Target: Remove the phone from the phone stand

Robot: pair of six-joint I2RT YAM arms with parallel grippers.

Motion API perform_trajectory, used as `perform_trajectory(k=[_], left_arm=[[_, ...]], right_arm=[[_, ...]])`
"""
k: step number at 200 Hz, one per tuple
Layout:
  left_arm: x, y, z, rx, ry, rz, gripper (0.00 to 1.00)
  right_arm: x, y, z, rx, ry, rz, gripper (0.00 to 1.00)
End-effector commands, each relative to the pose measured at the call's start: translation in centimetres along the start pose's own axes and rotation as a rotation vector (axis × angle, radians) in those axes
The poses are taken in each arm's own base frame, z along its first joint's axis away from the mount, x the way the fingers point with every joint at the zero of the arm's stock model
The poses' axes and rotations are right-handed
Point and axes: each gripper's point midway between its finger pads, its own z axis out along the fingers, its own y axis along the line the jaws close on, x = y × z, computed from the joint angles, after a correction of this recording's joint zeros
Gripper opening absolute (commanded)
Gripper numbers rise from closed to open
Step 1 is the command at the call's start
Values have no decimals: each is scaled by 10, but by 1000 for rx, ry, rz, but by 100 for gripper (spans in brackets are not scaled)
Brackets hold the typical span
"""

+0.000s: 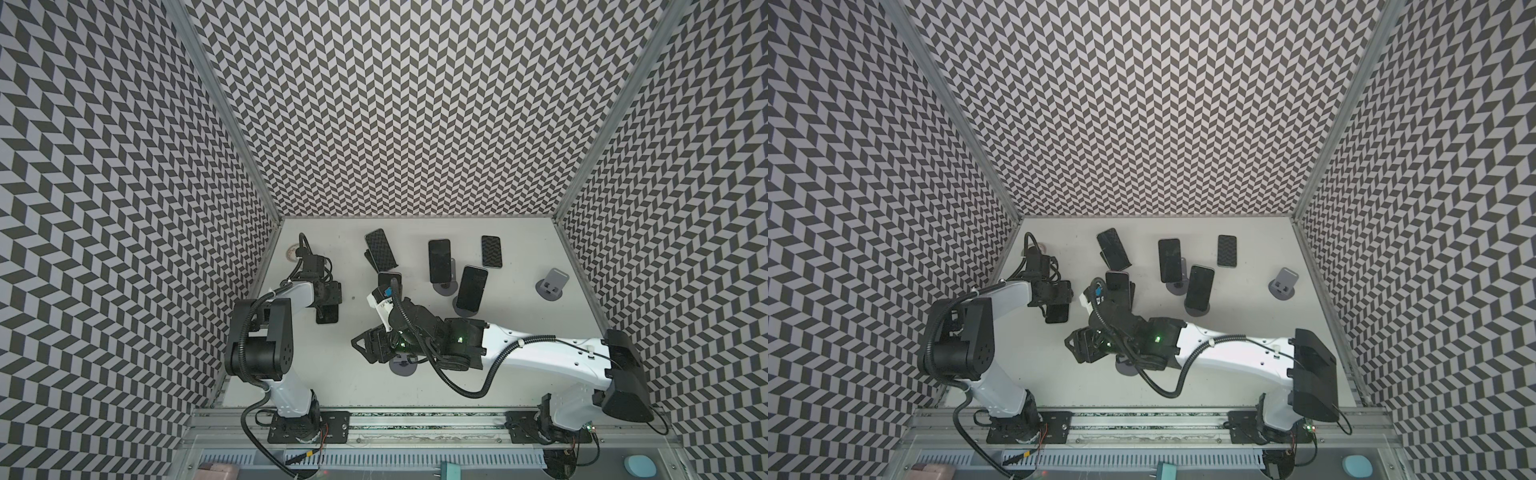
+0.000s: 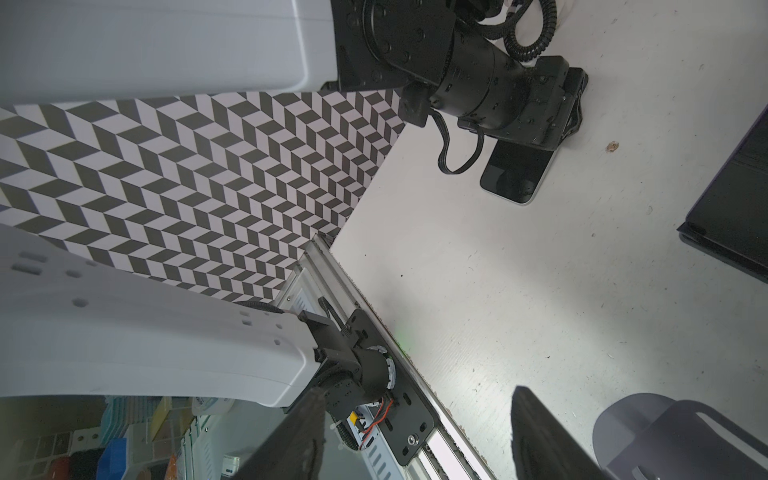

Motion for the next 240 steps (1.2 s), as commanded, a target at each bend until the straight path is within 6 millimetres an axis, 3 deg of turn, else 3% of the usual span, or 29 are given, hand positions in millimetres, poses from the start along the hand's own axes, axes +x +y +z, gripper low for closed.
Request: perform_trajectory(k=[1, 70, 145, 191, 240], left_arm=[[-10, -2, 1, 6, -20, -7, 72], [-8, -1, 2, -12, -13, -12, 80], [-5, -3, 3, -22, -7, -6, 81], [-10, -4, -4, -33, -33, -2, 89], [-16, -3, -12, -50, -64, -5, 89]], right_arm=[[-7, 9, 1, 3, -30, 15, 69], [-7, 14, -3, 15, -40, 22, 70], [-5, 18, -21, 17, -61, 24, 70], [-3, 20, -34, 24, -78, 29, 72], [-3, 20, -38, 22, -85, 32, 72]])
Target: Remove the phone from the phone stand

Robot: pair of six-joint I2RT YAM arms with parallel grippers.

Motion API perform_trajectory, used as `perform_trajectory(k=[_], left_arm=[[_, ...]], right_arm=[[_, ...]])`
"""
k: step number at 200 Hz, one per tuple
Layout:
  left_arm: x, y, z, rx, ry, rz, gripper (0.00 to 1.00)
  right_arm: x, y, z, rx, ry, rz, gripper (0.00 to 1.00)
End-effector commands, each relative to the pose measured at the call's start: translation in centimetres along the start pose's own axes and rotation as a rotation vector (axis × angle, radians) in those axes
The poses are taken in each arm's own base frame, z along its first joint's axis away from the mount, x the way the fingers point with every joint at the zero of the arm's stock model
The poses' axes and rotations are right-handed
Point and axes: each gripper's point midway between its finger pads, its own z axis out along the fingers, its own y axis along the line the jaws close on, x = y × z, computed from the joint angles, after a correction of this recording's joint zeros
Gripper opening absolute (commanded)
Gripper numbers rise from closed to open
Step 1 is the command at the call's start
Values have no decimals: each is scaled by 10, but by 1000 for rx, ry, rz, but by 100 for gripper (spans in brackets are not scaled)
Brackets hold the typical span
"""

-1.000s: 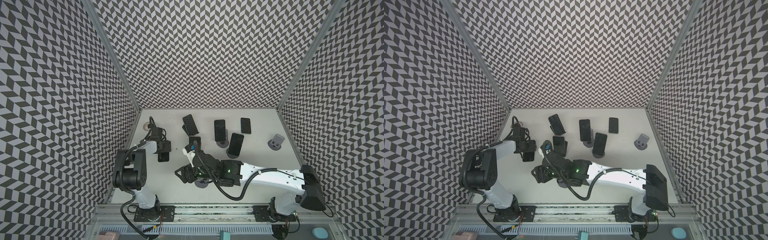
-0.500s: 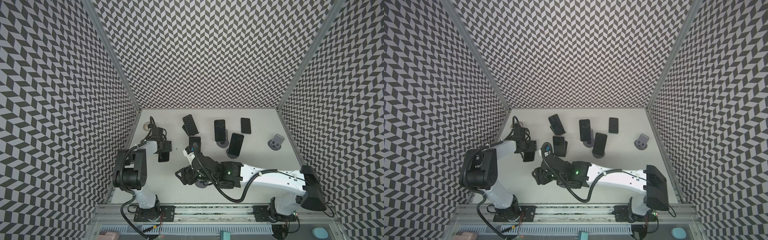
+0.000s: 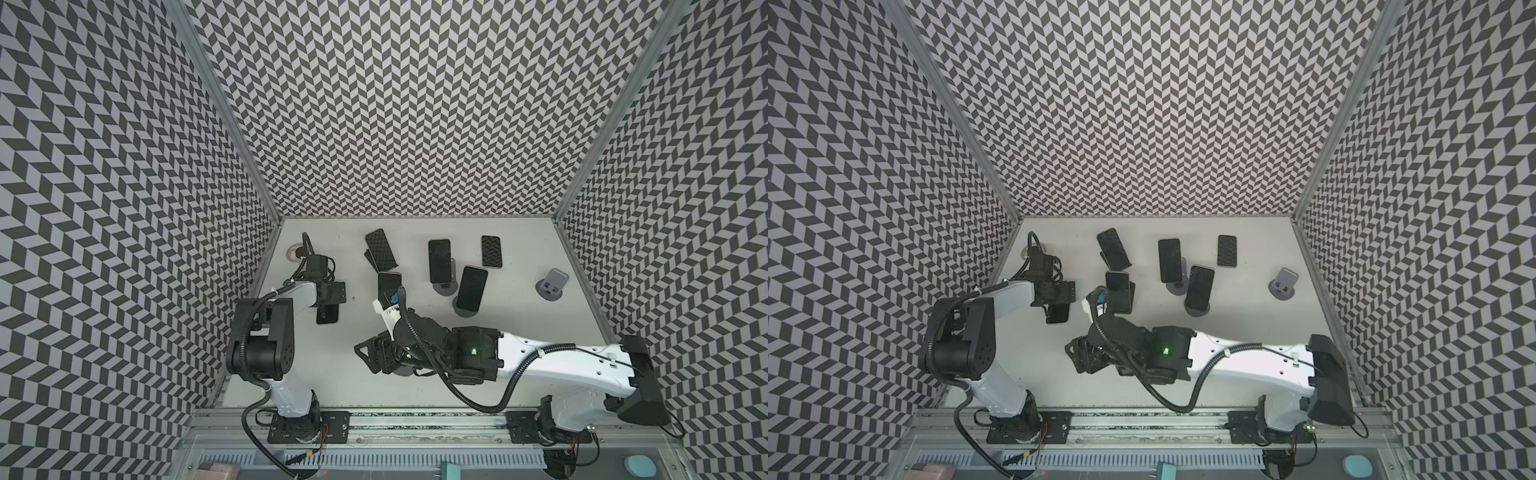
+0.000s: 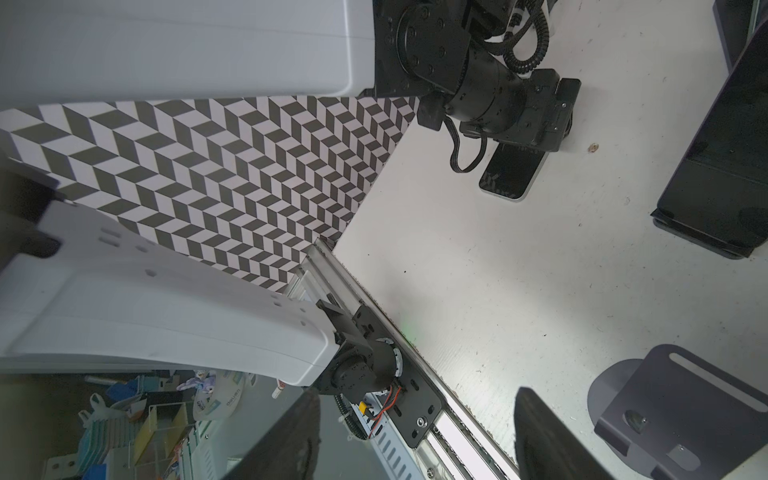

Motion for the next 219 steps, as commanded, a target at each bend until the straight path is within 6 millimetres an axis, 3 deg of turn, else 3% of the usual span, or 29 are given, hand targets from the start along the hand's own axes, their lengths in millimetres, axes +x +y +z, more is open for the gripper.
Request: perform_trajectory(k=[1, 87, 219], left_arm=[[-15, 2, -12, -20, -57, -7, 89], [-39, 3, -46, -39, -195, -17, 89], [-62, 1, -94, -32, -387, -49, 87]], right_arm=[[-7, 5, -8, -15, -39, 21, 72], [-11, 3, -4, -7, -62, 0, 72], [-17, -9, -25, 16, -120, 74, 73]])
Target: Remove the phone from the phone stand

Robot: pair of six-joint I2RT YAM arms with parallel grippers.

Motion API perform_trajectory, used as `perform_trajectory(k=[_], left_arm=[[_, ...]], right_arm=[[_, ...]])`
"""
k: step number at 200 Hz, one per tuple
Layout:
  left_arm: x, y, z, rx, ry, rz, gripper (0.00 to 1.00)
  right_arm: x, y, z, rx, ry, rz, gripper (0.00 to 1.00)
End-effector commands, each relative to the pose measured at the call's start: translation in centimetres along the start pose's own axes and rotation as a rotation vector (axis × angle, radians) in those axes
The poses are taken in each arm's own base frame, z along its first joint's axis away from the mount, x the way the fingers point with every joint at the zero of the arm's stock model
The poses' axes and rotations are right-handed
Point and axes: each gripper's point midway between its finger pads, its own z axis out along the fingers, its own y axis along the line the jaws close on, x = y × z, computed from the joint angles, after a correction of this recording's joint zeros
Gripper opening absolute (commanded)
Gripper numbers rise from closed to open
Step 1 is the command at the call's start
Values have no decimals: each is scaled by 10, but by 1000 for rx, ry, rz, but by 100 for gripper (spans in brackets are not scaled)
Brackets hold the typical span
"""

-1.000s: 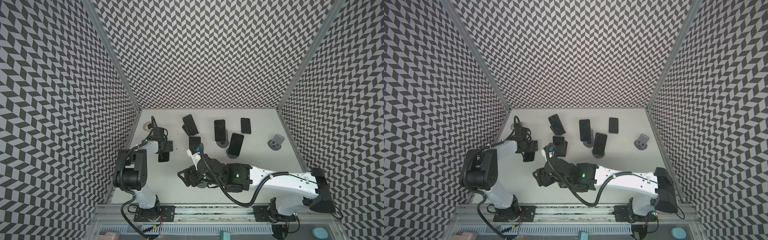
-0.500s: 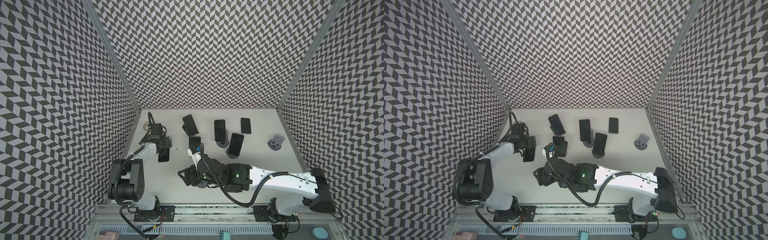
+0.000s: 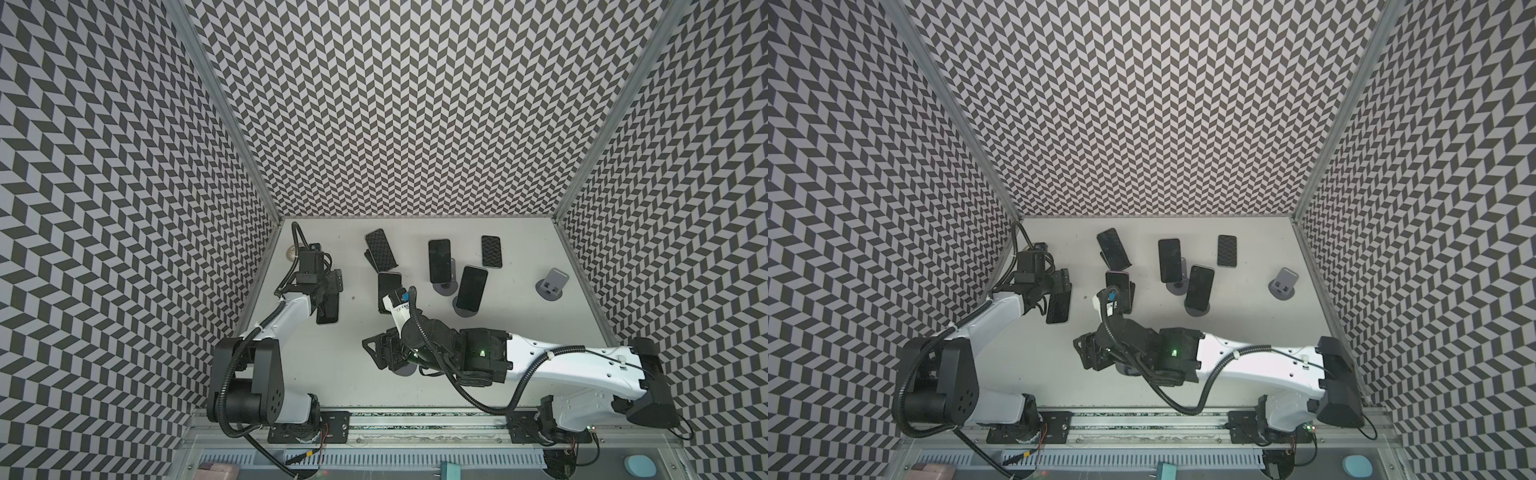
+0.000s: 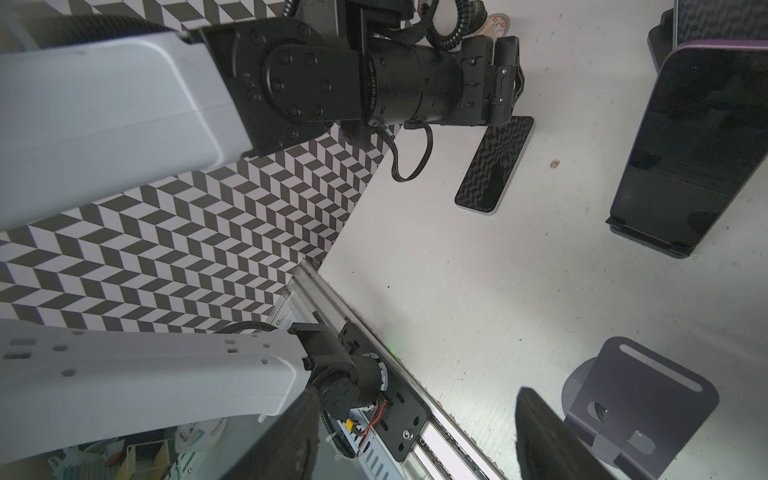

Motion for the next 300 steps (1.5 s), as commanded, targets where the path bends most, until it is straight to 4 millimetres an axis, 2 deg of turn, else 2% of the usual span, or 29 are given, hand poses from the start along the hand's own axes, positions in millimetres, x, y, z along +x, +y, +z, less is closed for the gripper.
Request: perform_trajectory(k=[1, 101, 163, 252, 300], left_arm=[[-16, 0, -11, 1, -78, -27, 87], [-36, -1, -31, 24, -173, -58, 88], [-52, 1, -54, 34, -277, -75, 86], [-58, -8, -66, 87, -315, -59, 87], [-65, -20, -84, 100, -349, -38, 86]], right_arm=[[-11, 7, -13, -29, -56, 48, 73], [-9, -14, -26, 40, -86, 93, 72], [-12, -27, -35, 79, -112, 107, 72], [-19, -45, -49, 126, -182, 125, 73], [-19, -54, -52, 166, -188, 112, 73]])
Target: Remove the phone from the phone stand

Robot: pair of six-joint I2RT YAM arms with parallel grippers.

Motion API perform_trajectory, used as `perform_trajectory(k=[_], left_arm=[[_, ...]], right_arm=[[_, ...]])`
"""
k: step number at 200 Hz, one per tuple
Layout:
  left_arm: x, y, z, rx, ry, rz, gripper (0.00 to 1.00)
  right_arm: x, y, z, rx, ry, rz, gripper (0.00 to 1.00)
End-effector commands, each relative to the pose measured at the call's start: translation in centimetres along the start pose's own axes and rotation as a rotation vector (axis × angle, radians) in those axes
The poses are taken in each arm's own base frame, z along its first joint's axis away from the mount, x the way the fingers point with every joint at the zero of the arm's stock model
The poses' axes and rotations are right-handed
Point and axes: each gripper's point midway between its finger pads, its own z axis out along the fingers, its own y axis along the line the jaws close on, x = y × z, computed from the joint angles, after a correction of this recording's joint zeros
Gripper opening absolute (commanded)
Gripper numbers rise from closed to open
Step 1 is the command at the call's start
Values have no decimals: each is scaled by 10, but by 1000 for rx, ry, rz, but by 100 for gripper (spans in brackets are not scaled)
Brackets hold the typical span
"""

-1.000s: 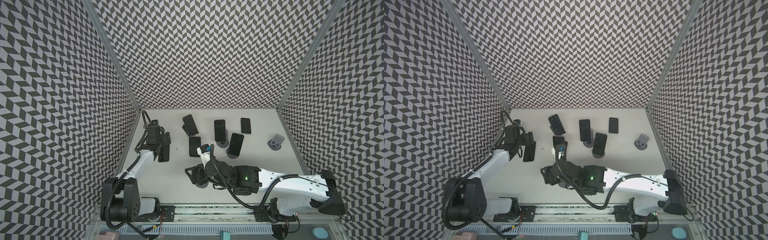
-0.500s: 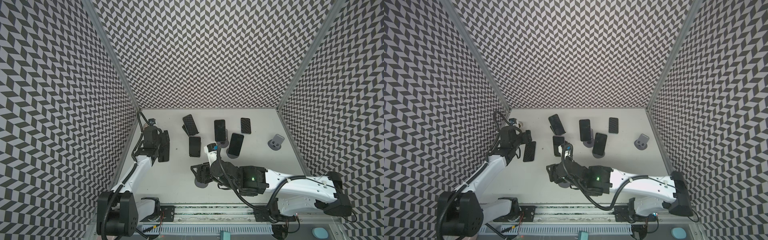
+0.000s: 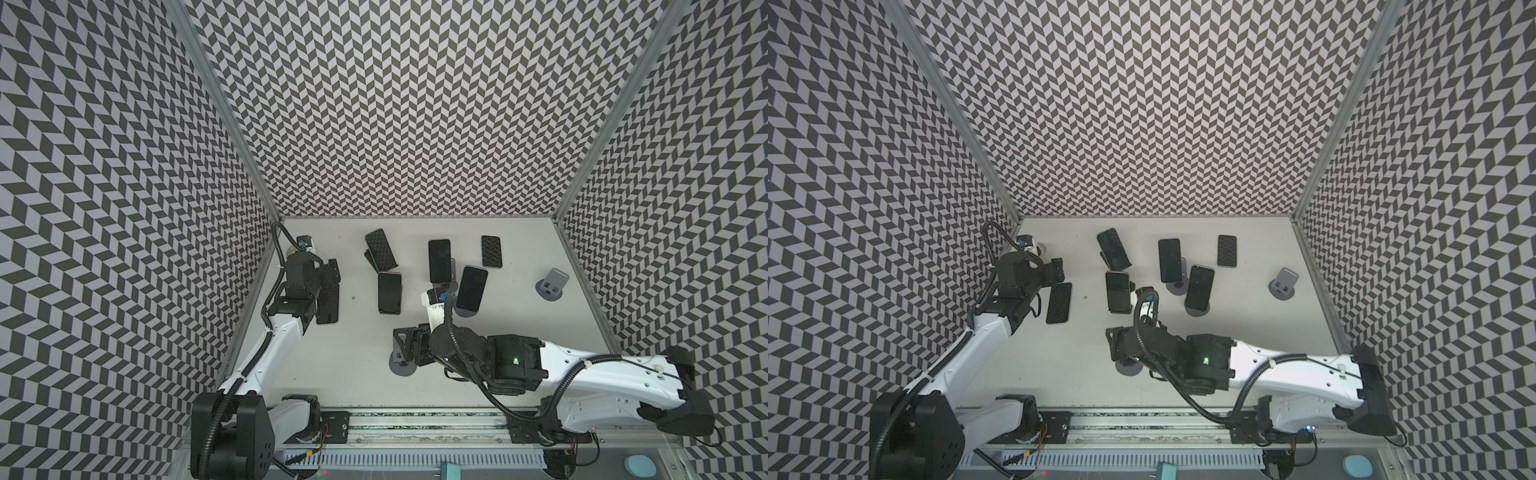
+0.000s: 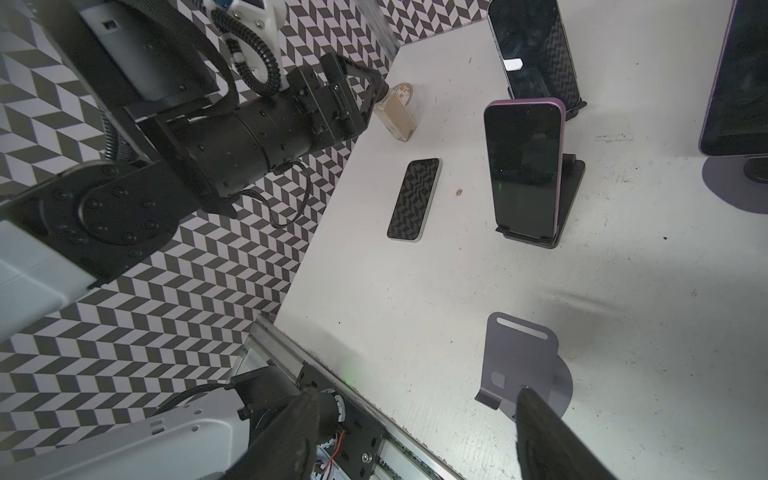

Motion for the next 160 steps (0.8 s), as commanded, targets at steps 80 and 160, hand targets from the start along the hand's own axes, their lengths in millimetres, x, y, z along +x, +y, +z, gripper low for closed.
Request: perform_trajectory(k=[80, 160], left_arm=[[-4, -86, -96, 200, -20, -12, 86], [70, -184, -181, 397, 177, 78, 87]], right_arm=[[1, -38, -12, 107, -43, -9, 76], [2, -82, -46, 108, -83, 103, 73]])
